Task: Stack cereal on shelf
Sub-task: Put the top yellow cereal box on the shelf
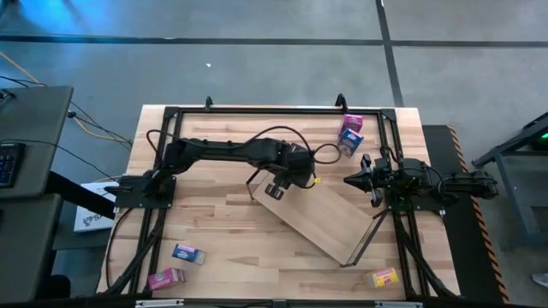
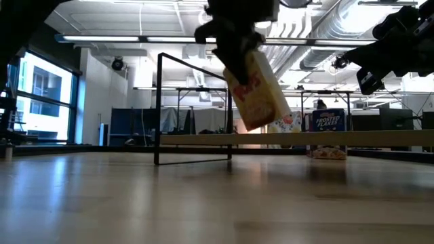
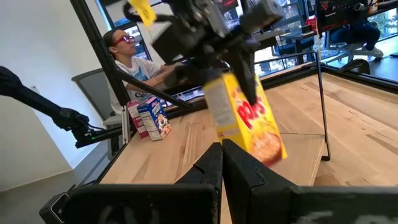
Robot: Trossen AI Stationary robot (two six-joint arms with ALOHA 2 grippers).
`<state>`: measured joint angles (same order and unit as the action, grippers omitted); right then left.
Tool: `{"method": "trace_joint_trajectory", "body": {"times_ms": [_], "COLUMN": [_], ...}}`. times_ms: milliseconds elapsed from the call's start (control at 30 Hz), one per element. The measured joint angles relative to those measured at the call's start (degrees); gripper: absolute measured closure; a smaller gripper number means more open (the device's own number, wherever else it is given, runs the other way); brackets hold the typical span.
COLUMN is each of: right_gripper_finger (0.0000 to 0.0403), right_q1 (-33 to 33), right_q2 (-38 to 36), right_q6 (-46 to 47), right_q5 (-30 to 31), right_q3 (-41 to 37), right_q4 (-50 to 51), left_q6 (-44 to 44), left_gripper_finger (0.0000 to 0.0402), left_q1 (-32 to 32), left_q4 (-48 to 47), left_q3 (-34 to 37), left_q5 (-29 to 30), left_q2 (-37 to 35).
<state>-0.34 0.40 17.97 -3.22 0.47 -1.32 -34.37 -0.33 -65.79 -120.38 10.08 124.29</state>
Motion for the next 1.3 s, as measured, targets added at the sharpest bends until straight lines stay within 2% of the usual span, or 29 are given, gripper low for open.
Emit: {"method": "trace_joint_trajectory", "body": {"times_ms": [433, 1133, 1300], "right_gripper_finger": [0.0402, 0.0402, 0.0402], "right_q1": [0.0, 0.0, 0.0], "right_q2": [0.0, 0.0, 0.0], "right_q6": [-0.02, -0.01, 0.0], "right_q5": [0.0, 0.01, 0.0], "right_q3": [-0.02, -0.01, -0.01], "right_q4": [0.01, 0.01, 0.01], "left_q6": [-5.79, -3.79, -3.36], "left_gripper_finger": [0.0264, 0.0263, 0.0246], "left_q1": [1.15, 1.09, 0.91], "left_q4": [-0.65, -1.36, -1.04], "left_q3": [0.0, 2.47, 2.49], "left_q5": [4.12, 4.92, 5.52], "left_q2": [0.59, 0.35, 0.44]}}
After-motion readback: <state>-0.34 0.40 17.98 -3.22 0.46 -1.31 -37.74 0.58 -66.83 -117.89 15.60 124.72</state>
